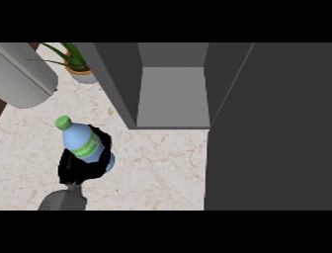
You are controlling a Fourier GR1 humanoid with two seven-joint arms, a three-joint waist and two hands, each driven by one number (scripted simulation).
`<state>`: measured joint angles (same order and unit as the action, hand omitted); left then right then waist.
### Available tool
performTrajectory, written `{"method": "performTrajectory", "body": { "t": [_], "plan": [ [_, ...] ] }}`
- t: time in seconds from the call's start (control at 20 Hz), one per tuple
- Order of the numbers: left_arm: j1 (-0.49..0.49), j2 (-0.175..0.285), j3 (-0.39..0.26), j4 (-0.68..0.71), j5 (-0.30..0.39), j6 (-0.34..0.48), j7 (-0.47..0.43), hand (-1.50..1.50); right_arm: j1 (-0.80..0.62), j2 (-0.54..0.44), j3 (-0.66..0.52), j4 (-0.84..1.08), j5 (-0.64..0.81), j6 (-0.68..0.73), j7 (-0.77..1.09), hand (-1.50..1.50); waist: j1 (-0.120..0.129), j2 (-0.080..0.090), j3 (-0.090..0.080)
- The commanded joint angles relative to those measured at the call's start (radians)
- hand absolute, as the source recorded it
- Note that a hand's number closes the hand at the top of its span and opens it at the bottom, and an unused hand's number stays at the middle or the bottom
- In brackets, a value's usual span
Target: Pick up the bottled water, place it into the cabinet and close the cabinet
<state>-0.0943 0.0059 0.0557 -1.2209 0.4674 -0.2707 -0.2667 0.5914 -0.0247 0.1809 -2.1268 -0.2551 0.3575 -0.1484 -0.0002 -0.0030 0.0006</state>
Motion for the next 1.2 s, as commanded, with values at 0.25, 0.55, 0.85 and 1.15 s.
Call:
{"method": "performTrajectory", "body": {
  "t": [0.25,0.55,0.85,1.15],
  "plan": [
    [-0.165,-0.006,-0.178,-0.121,0.005,0.320,0.083,1.50,0.013,-0.004,0.053,-0.077,-0.004,-0.031,0.053,-1.50,-0.009,0.002,-0.001],
    [-0.318,-0.006,-0.310,-0.078,0.008,0.540,0.114,1.50,-0.019,-0.007,0.017,0.051,-0.017,0.000,-0.033,-1.50,-0.013,0.003,0.000],
    [-0.486,-0.006,-0.314,0.058,-0.079,0.638,0.097,1.50,-0.002,-0.009,0.046,0.009,0.003,-0.021,-0.006,-1.50,-0.018,0.003,0.000],
    [-0.685,-0.006,-0.319,0.252,-0.079,0.715,0.070,1.50,-0.048,-0.015,0.010,0.038,-0.043,-0.024,0.012,-1.50,-0.025,0.007,0.000]
  ]
}}
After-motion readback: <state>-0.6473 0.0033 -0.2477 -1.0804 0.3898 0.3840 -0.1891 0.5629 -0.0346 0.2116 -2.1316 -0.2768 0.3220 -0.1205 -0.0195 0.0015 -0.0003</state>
